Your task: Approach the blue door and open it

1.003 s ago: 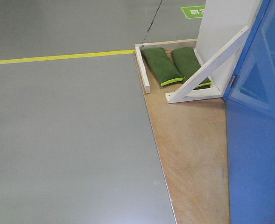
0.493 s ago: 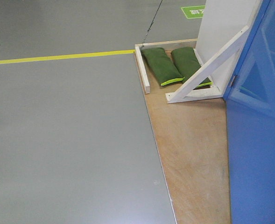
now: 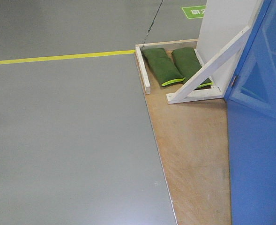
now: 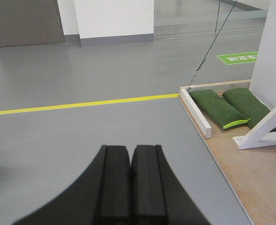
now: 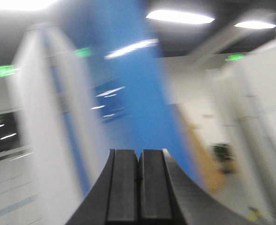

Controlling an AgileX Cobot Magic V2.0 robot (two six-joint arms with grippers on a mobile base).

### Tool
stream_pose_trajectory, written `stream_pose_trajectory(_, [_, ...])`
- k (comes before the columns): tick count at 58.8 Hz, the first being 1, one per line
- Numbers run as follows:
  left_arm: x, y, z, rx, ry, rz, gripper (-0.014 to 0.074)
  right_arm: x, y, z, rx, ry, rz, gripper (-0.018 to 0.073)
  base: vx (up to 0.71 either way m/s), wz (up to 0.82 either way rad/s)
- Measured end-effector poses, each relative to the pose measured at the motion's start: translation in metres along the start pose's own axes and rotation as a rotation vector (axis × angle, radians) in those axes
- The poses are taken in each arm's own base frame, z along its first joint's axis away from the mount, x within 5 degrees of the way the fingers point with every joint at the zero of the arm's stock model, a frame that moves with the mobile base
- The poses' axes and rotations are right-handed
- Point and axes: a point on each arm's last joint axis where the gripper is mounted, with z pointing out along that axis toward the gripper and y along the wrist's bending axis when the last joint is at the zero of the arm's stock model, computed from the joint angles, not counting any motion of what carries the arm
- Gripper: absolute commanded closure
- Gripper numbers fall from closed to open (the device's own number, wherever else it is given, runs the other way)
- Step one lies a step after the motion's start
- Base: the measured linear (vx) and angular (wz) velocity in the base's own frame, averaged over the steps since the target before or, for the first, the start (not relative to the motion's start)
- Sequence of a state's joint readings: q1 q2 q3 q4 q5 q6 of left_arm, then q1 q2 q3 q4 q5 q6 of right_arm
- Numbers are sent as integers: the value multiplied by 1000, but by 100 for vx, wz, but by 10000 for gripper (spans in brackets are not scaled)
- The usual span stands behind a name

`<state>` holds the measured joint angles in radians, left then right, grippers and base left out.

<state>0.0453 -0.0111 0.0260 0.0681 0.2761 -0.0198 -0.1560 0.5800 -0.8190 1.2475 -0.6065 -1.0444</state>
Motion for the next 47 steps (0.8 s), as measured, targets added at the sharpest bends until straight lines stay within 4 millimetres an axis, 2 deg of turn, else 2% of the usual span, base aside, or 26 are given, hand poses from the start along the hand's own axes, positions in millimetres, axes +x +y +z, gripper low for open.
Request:
stream_pose_trajectory(10, [0, 0, 0, 0, 0, 0, 524, 0, -32, -7, 359, 7, -9, 547, 0, 0])
stream_pose_trajectory(24, [0, 0, 0, 0, 0, 0, 524, -13, -55, -22, 600, -86, 59, 547, 0, 0])
stream_pose_trajectory(37, [0, 0, 0, 0, 0, 0, 524, -18, -61, -29, 685, -146, 377, 547, 0, 0])
stream_pose_trajectory(47, [0, 0, 0, 0, 0, 0, 524, -20, -61, -28, 689, -164, 462, 547, 0, 0])
